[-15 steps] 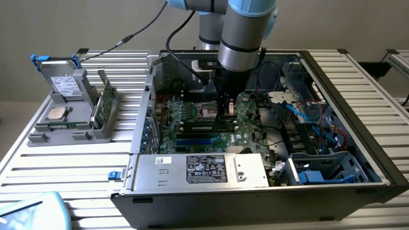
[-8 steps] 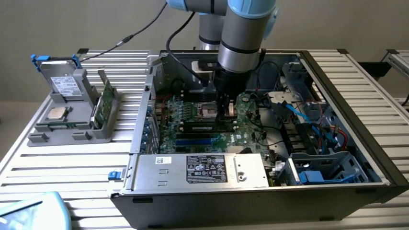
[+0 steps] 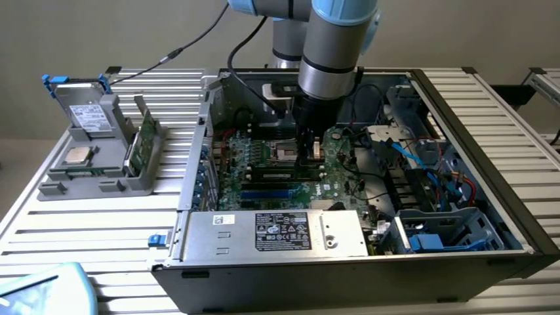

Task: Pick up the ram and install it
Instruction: 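Press down the ram until it locks into place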

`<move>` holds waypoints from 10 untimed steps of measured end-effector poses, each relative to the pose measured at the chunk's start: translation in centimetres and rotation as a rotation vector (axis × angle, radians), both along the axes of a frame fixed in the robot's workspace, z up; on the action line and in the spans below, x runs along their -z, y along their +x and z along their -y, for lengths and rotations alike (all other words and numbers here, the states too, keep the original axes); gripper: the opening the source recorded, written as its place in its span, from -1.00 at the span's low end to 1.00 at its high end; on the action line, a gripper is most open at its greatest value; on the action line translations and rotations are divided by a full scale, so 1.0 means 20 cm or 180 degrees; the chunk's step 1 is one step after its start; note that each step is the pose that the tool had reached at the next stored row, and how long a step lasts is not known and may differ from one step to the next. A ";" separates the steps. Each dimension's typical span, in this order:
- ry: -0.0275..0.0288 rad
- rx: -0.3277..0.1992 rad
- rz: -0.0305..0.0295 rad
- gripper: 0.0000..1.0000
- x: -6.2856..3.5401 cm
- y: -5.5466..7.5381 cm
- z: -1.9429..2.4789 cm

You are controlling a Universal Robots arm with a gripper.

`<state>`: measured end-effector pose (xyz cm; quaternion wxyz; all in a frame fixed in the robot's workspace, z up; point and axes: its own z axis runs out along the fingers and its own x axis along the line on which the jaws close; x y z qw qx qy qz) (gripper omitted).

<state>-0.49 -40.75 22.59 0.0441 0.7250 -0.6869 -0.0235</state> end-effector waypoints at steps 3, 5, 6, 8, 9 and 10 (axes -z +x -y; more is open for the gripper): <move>0.0001 0.0000 0.0000 -0.79 -0.001 0.00 0.000; 0.0000 0.0000 0.0000 -0.79 -0.002 -0.01 0.000; 0.0000 0.0000 0.0000 -0.79 -0.002 -0.02 0.000; 0.0000 0.0000 0.0000 -0.79 -0.003 -0.03 0.000; -0.0001 0.0000 0.0000 -0.79 -0.003 -0.03 0.000; 0.0000 0.0000 0.0000 -0.79 -0.007 -0.04 0.000</move>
